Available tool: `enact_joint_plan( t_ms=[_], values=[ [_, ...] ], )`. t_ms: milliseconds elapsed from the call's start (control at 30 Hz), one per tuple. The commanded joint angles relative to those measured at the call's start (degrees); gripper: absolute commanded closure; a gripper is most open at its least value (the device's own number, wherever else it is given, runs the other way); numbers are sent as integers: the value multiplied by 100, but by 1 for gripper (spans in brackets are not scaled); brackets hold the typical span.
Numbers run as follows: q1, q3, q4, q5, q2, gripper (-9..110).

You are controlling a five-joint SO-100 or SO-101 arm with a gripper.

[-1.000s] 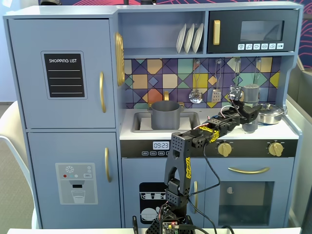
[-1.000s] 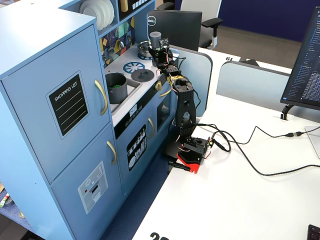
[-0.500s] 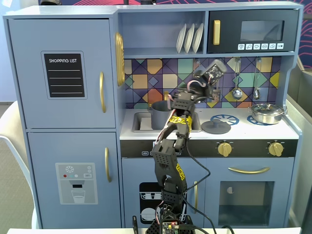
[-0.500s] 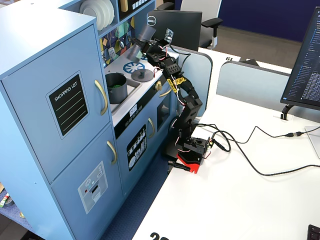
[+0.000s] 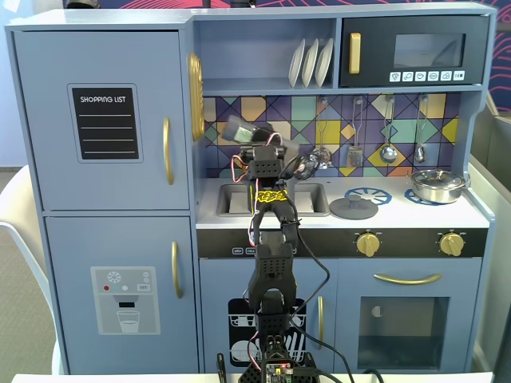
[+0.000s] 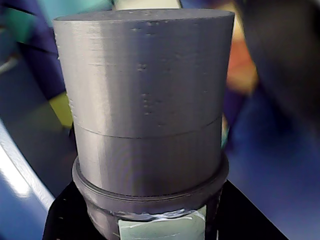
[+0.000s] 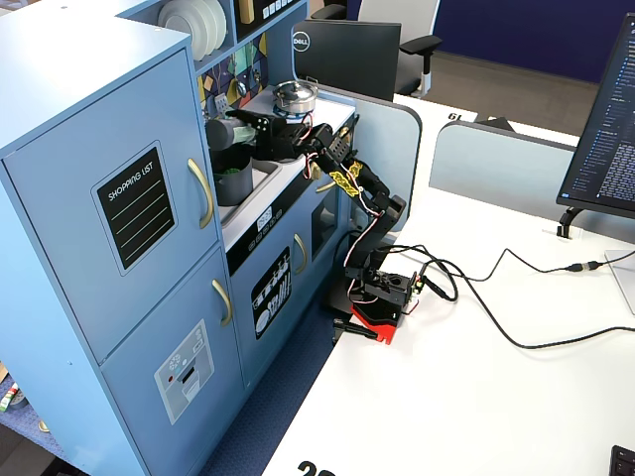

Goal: Put salt in the gray recipient

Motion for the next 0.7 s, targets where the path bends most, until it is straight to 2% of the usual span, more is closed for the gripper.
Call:
enact_joint_plan(
  t_ms=[0, 100, 267, 333, 500, 567, 667],
  values=[
    [-352, -334, -668, 1028, -44, 101],
    [-431, -62, -1485, 1160, -35, 101],
    [-431, -44, -2171, 1292, -62, 101],
    [-343, -211, -1890, 1406, -193, 101],
    [70, -1696, 79, 2127, -1318, 101],
    [123, -1846, 79, 2232, -1503, 101],
    [88, -1582, -809, 2268, -1477, 101]
  ],
)
